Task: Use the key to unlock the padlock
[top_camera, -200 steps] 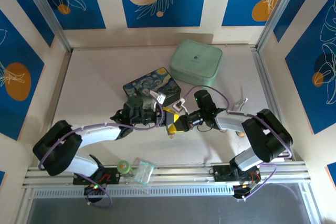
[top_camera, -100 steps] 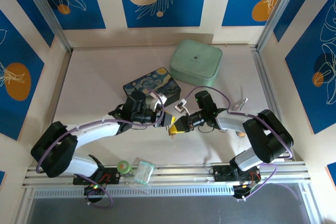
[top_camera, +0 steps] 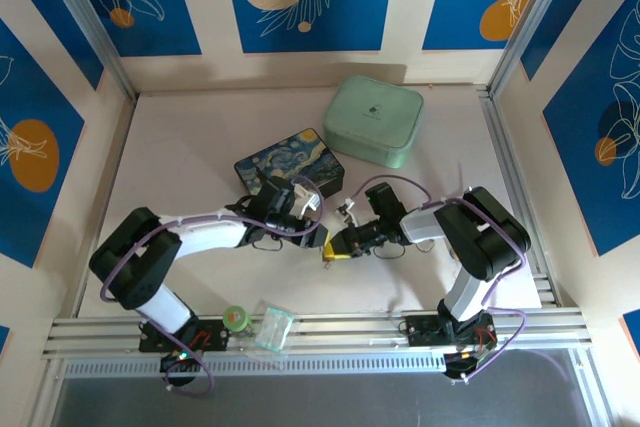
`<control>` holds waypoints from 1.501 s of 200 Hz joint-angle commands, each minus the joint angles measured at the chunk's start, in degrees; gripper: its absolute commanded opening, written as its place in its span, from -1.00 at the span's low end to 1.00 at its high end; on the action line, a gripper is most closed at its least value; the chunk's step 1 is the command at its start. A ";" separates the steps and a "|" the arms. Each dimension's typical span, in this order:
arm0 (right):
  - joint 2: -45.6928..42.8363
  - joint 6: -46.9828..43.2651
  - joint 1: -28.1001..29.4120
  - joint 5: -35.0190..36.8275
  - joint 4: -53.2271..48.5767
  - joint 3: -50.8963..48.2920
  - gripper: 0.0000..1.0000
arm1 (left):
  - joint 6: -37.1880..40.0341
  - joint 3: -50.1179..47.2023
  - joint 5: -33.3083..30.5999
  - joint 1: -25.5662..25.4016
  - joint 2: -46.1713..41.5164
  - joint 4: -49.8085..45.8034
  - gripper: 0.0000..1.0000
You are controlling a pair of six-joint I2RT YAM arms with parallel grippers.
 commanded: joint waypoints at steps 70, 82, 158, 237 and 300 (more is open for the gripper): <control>0.88 -6.24 0.38 17.85 -17.06 4.06 -1.00 | 2.12 5.19 -8.60 -0.59 -1.58 -7.71 -0.11; 0.40 -6.16 1.17 22.15 -21.60 5.94 -1.00 | 2.13 5.53 -13.18 -0.61 -4.42 -9.85 0.04; 1.45 -2.75 5.55 41.86 -36.73 13.26 -0.69 | -0.38 6.10 -32.09 -0.56 -7.11 -19.90 0.49; -0.40 -3.15 6.29 44.80 -39.36 14.64 -0.35 | -1.76 4.69 -42.50 0.60 -9.53 -24.30 0.48; -5.39 -2.24 6.54 47.08 -40.71 15.62 0.15 | -1.21 1.40 -32.73 1.26 -20.34 -20.24 0.75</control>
